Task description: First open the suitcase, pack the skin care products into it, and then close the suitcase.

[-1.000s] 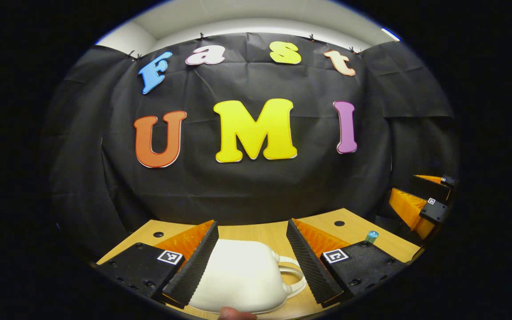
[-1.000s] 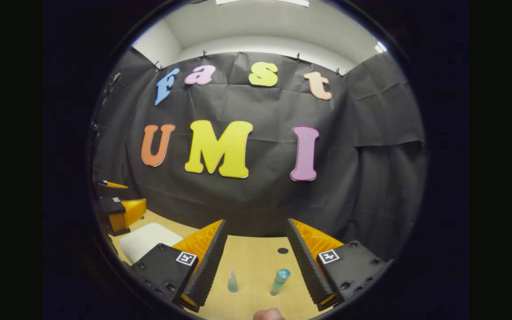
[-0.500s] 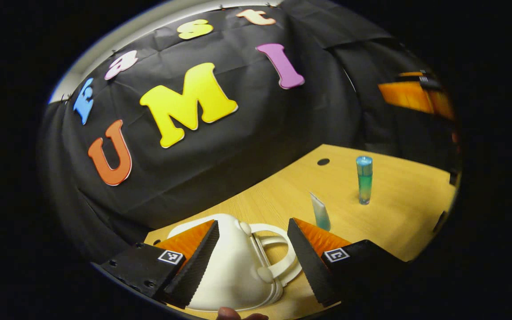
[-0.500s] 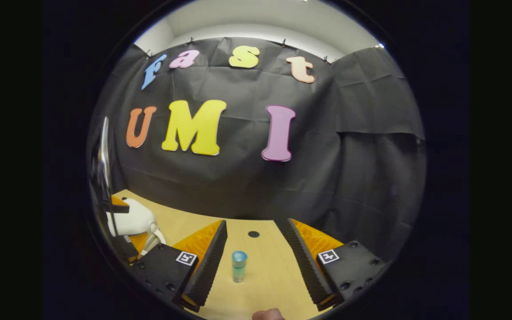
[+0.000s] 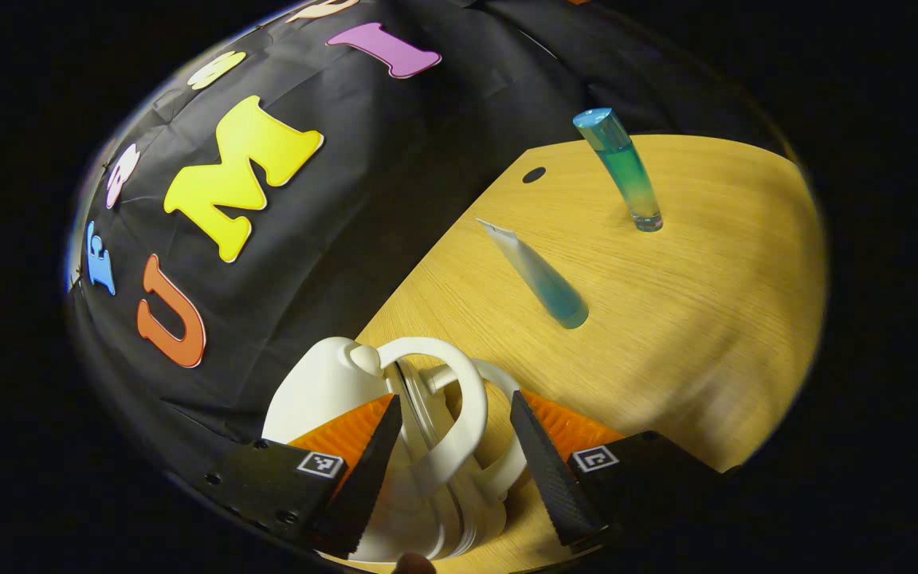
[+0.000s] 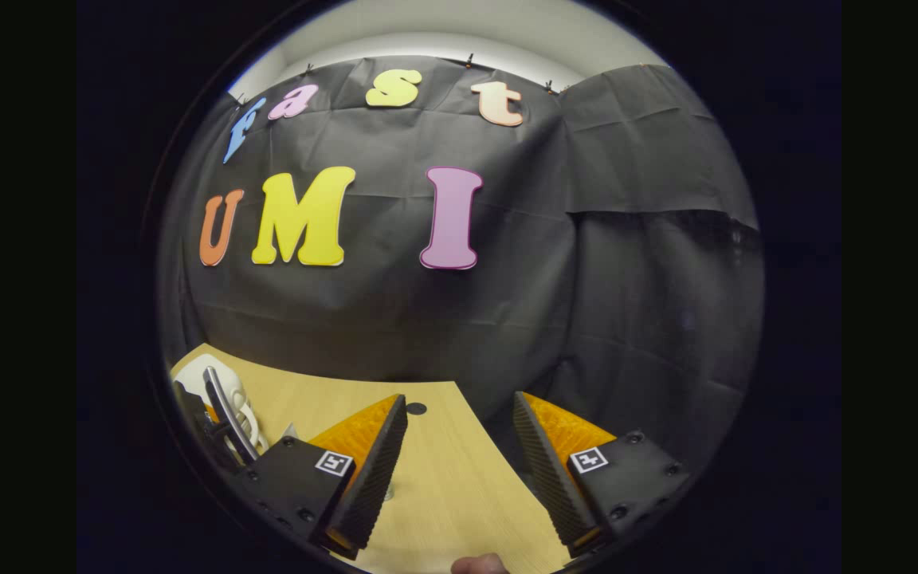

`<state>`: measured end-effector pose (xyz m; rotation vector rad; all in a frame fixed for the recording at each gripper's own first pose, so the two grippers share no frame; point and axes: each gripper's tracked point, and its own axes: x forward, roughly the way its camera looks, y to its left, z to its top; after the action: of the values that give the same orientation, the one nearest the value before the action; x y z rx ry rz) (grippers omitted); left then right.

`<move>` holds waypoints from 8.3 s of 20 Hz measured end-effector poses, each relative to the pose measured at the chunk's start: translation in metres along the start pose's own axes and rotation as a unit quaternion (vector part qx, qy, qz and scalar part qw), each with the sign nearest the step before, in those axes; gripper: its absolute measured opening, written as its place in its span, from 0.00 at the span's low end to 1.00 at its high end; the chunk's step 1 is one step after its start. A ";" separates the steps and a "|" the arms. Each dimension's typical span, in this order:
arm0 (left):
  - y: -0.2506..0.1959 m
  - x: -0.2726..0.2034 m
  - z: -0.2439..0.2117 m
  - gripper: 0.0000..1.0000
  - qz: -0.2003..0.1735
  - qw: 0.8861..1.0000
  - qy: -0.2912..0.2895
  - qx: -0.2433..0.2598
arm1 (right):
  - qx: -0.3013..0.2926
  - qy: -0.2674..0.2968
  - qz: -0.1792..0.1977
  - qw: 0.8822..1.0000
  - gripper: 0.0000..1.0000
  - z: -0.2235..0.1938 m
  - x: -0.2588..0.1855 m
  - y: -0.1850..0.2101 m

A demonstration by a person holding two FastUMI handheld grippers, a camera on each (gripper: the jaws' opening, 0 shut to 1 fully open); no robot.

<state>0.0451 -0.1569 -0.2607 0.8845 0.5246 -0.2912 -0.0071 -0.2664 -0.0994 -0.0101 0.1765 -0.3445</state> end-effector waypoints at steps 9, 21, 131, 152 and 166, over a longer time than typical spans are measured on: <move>-0.005 0.007 0.011 0.24 -0.017 1.000 0.012 -0.003 | 0.010 0.013 -0.015 1.000 0.78 -0.012 -0.019 -0.006; 0.084 -0.036 0.053 0.02 -0.004 0.981 -0.052 -0.187 | -0.013 -0.034 0.028 0.999 0.80 0.034 -0.048 0.044; -0.027 -0.002 0.083 0.37 -0.106 0.879 -0.010 -0.466 | 0.058 0.285 0.228 0.929 0.50 -0.231 0.123 0.137; 0.039 -0.009 -0.182 0.36 0.127 0.829 0.432 -0.331 | 0.015 0.266 0.354 0.896 0.35 -0.109 0.042 0.146; 0.026 -0.001 -0.165 0.64 0.040 0.830 0.449 -0.329 | 0.024 0.268 0.340 0.901 0.35 -0.106 -0.010 0.118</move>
<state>0.0040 -0.0102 -0.3291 0.3044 1.3622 0.4163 0.0050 -0.1496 -0.2068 0.1957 0.6985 0.3606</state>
